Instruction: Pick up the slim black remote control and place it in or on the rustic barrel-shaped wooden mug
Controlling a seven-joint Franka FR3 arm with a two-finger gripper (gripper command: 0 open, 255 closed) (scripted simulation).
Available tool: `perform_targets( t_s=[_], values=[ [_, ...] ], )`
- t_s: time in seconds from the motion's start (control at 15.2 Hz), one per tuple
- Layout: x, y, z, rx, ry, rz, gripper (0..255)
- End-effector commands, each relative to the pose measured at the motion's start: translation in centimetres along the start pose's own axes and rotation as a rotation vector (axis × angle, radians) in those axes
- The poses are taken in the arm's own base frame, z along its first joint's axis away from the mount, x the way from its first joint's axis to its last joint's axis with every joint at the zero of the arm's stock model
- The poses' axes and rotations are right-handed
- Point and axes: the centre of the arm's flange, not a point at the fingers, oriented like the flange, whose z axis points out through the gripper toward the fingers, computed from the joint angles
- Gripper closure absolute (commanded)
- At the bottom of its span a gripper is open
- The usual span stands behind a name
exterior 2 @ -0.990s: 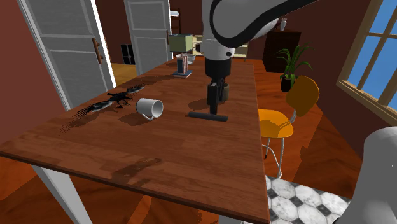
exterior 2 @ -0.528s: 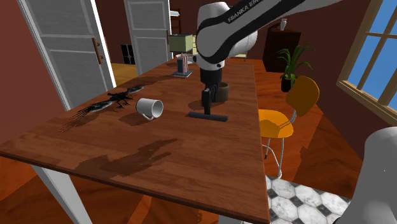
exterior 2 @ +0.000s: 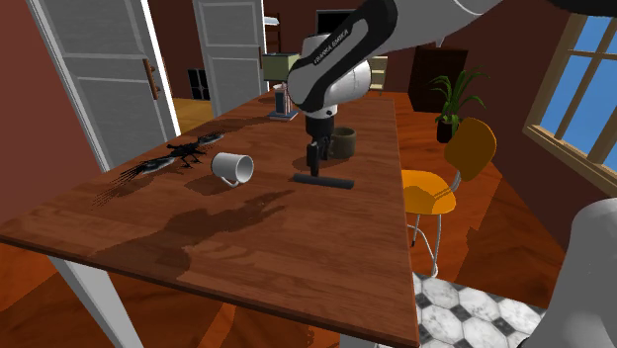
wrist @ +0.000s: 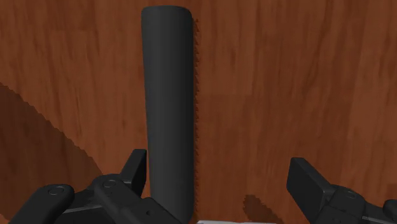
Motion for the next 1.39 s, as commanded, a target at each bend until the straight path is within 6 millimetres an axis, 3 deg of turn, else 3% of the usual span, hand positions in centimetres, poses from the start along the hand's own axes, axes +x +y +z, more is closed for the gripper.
perform_targets(
  t_s=[0.0, 0.13, 0.59, 1.12, 1.19, 1.32],
  values=[
    [1.0, 2.1, 1.5, -0.001, 0.002, 0.003, 0],
    [1.7, 3.4, 2.5, -0.001, 0.003, 0.006, 0],
    [1.7, 3.4, 6.5, -0.001, 0.003, 0.006, 0],
    [1.7, 3.4, 6.5, -0.001, 0.003, 0.006, 0],
    [1.7, 3.4, 6.5, -0.001, 0.003, 0.006, 255],
    [1.7, 3.4, 6.5, -0.001, 0.003, 0.006, 255]
  ],
)
